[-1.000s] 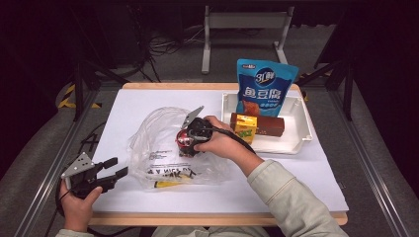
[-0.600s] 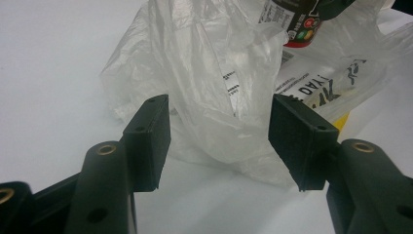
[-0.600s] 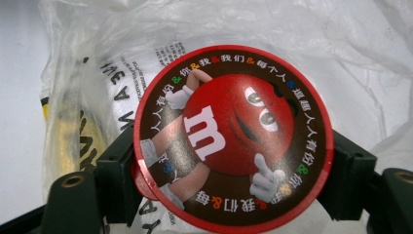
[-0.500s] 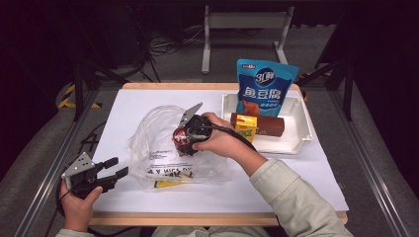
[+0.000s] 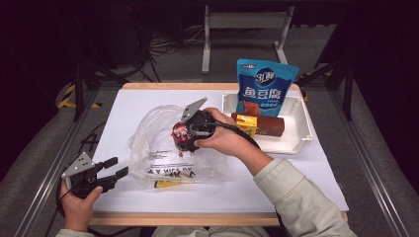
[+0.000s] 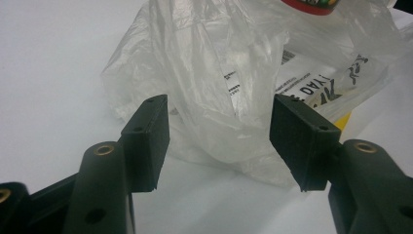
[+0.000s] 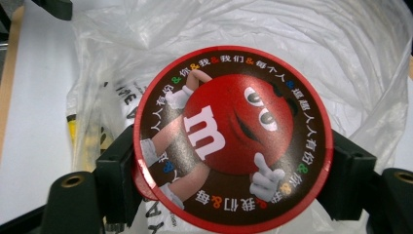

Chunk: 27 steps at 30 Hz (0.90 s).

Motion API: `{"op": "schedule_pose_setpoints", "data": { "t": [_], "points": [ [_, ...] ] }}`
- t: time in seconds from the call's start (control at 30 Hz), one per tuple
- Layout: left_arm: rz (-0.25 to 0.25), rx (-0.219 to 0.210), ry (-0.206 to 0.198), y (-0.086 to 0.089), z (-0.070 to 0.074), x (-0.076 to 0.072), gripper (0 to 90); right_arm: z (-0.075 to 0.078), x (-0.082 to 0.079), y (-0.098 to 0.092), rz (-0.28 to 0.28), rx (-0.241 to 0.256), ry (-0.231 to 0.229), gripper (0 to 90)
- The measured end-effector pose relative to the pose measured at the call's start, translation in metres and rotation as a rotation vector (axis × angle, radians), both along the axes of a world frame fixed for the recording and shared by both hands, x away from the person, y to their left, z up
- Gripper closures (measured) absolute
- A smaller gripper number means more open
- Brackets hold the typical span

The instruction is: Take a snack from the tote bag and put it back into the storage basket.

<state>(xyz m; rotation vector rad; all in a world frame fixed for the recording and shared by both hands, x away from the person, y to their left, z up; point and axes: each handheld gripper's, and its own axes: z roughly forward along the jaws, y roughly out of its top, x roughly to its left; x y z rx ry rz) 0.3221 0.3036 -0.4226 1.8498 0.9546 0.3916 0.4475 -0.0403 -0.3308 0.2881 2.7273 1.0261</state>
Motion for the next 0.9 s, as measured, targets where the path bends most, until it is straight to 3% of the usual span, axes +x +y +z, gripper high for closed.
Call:
{"op": "schedule_pose_setpoints", "data": {
  "t": [0.57,0.9],
  "points": [
    [-0.005,0.003,0.0,0.0,0.0,0.0,40.5,0.031,-0.009,-0.012,0.013,0.046,-0.023,25.3],
    [-0.002,0.003,0.001,0.0,0.0,0.0,40.4,0.047,-0.011,-0.034,-0.009,0.05,-0.04,25.3]
  ]
}}
